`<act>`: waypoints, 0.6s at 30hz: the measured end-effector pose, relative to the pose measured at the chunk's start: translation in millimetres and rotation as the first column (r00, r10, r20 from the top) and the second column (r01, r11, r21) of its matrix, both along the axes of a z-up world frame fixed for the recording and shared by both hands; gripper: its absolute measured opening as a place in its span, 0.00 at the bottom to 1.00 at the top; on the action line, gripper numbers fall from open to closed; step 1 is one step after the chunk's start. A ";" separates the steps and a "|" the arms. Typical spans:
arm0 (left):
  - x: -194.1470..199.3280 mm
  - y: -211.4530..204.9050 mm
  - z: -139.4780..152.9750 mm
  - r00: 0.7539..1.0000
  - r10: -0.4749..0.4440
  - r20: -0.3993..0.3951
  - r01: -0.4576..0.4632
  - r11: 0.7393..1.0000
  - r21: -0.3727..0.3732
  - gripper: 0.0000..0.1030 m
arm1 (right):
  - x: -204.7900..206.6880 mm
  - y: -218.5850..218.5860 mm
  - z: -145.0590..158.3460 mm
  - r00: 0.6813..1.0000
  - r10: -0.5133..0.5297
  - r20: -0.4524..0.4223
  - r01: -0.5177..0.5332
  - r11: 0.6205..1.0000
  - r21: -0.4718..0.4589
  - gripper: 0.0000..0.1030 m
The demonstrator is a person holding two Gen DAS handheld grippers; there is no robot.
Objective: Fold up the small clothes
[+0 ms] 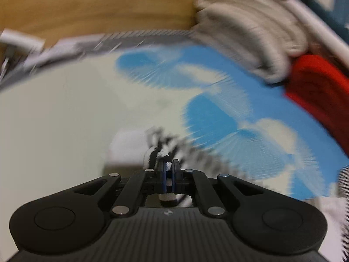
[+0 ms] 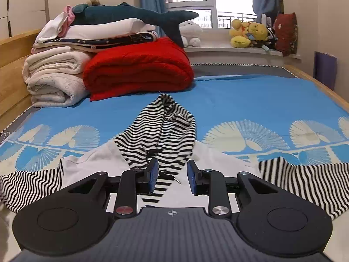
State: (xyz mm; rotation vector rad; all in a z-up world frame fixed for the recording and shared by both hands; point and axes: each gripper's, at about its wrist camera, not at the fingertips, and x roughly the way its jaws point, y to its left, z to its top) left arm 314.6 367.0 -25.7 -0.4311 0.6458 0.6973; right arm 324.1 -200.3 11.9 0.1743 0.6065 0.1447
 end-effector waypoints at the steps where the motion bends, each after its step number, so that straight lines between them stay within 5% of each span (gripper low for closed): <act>1: 4.1 -16.5 13.0 0.998 -0.048 0.032 0.048 0.999 0.017 0.04 | -0.8 -2.7 0.3 1.000 -0.005 0.000 0.005 1.000 0.000 0.29; 4: 13.2 -86.4 53.9 0.963 -0.229 0.140 0.224 0.973 0.053 0.03 | -3.2 -14.2 0.0 1.000 -0.028 -0.009 0.028 1.000 0.007 0.29; 7: 15.7 -179.1 85.6 0.856 -0.469 0.219 0.459 0.883 0.094 0.04 | -2.8 -26.9 -6.0 0.997 -0.064 -0.040 0.065 0.998 0.020 0.29; 9: 14.5 -241.5 95.6 0.730 -0.633 0.258 0.643 0.764 0.055 0.04 | -0.8 -38.0 -12.1 0.992 -0.097 -0.076 0.100 0.994 0.036 0.29; 10: 14.7 -265.4 96.2 0.654 -0.707 0.268 0.731 0.682 0.013 0.05 | 0.7 -43.8 -15.1 0.989 -0.115 -0.095 0.120 0.992 0.049 0.29; 11: 14.9 -290.1 95.6 0.551 -0.785 0.282 0.825 0.564 -0.043 0.11 | 2.3 -48.7 -17.5 0.985 -0.130 -0.112 0.137 0.989 0.063 0.29; 12: 13.6 -303.2 95.8 0.495 -0.819 0.291 0.864 0.500 -0.063 0.12 | 4.3 -53.5 -20.2 0.981 -0.144 -0.129 0.155 0.985 0.080 0.29; 13: 11.4 -312.2 97.2 0.474 -0.831 0.290 0.876 0.478 -0.062 0.12 | 6.4 -58.3 -22.7 0.977 -0.158 -0.144 0.173 0.980 0.099 0.29; 15: 14.2 -308.8 96.3 0.528 -0.798 0.291 0.846 0.524 -0.099 0.16 | 9.5 -62.8 -28.2 0.970 -0.180 -0.166 0.201 0.972 0.121 0.29; 18: 29.7 -284.2 84.6 0.653 -0.715 0.252 0.757 0.624 -0.193 0.16 | 16.0 -63.3 -37.5 0.961 -0.194 -0.195 0.225 0.962 0.153 0.29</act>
